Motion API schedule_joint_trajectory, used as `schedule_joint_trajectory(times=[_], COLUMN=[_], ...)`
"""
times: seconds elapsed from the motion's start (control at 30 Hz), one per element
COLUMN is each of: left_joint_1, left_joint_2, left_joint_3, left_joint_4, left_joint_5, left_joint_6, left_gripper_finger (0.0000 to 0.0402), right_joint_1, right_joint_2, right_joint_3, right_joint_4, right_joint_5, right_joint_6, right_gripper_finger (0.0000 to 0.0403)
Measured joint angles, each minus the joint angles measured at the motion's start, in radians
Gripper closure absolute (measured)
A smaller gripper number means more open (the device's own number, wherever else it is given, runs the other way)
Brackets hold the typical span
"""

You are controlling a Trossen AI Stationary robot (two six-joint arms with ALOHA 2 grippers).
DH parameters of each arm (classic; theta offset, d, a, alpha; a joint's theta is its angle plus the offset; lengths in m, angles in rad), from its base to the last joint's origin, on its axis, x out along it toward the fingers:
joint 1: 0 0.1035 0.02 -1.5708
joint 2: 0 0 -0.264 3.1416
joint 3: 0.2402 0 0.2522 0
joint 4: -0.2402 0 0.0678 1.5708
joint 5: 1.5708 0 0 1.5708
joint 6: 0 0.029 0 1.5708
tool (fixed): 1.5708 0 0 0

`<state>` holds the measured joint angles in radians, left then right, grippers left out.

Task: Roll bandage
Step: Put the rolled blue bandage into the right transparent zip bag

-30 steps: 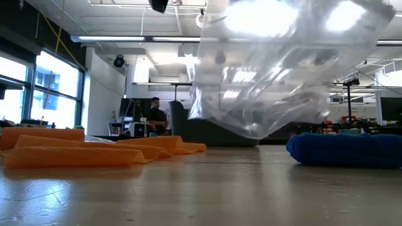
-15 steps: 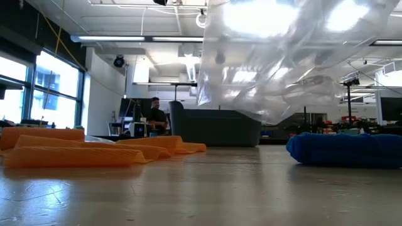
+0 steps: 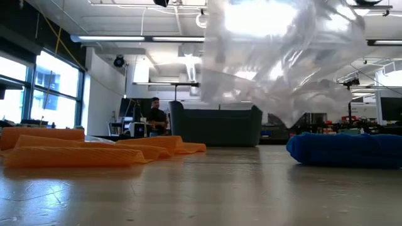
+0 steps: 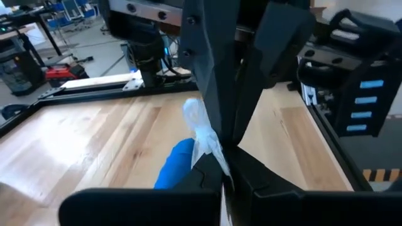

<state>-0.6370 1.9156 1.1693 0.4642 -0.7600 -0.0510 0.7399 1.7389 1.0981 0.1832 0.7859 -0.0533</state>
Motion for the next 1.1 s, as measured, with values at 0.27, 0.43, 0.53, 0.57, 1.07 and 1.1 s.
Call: schedule_joint_trajectory(times=[0.27,0.43,0.53,0.57,1.07,1.1], left_joint_1=[0.001,0.001,0.000,0.001,0.009,0.007], left_joint_2=[0.000,0.000,0.000,0.000,0.000,0.000], left_joint_3=[0.002,0.002,0.002,0.002,0.002,0.002], left_joint_4=[-0.004,-0.005,-0.007,-0.006,-0.002,-0.002], left_joint_5=[0.000,0.000,0.000,0.000,-0.001,-0.001], left_joint_6=[-0.015,-0.015,-0.016,-0.016,-0.016,-0.016], left_gripper_finger=[0.0401,0.0401,0.0401,0.0401,0.0401,0.0401], right_joint_1=[0.037,0.009,-0.004,-0.008,0.014,0.025], right_joint_2=[-0.058,-0.056,-0.050,-0.050,-0.066,-0.076], right_joint_3=[0.000,0.000,0.000,0.000,0.000,0.000], right_joint_4=[-0.109,-0.144,-0.131,-0.126,-0.025,-0.028], right_joint_5=[0.098,0.043,0.025,0.017,0.051,0.049], right_joint_6=[0.080,0.155,0.158,0.158,0.029,0.027], right_gripper_finger=[0.0399,0.0399,0.0399,0.0399,0.0399,0.0399])
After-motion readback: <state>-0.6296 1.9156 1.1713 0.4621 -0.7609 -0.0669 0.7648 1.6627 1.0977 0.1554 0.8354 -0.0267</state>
